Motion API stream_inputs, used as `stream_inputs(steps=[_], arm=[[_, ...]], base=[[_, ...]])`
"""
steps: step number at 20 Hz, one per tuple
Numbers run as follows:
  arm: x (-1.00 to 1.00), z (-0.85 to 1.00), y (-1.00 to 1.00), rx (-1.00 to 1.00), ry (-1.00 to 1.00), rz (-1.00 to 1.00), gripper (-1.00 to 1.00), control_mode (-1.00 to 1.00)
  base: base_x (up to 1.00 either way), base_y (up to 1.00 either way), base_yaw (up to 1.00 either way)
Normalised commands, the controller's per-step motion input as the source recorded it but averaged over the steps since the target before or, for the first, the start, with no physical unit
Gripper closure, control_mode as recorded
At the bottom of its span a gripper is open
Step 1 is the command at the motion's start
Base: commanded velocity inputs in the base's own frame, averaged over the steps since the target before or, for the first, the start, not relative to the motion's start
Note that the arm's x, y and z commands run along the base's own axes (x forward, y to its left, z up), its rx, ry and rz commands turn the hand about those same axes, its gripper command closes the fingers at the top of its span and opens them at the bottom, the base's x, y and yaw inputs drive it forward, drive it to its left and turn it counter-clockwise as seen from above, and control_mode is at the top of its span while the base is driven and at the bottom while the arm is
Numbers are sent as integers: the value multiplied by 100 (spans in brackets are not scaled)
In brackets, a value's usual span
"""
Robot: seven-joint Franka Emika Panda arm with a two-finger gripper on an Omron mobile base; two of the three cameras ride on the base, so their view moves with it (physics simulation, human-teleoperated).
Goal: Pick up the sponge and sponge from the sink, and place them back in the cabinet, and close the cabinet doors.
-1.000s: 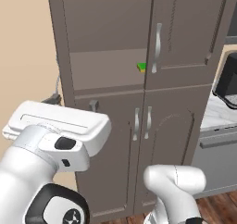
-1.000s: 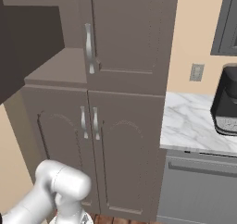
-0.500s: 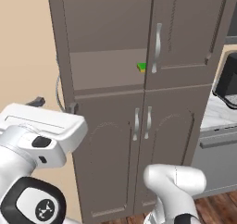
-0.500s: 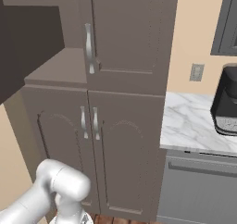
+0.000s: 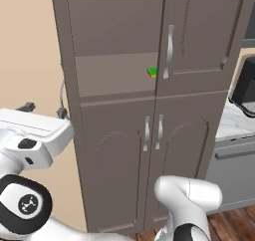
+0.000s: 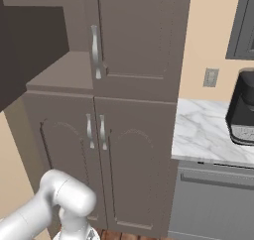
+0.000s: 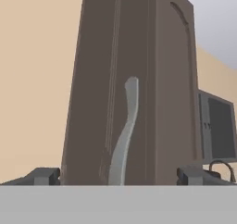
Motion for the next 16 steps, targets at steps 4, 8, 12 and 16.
stream_inputs(steps=[4,8,12,16], arm=[[43,-10,33,0,0,0,-100,-100],[40,-6,29,0,0,0,-100,-100],[31,-1,17,0,0,0,-100,-100],[34,-1,12,0,0,0,-100,-100]], base=[[0,0,0],[0,0,0],[0,0,0],[0,0,0]])
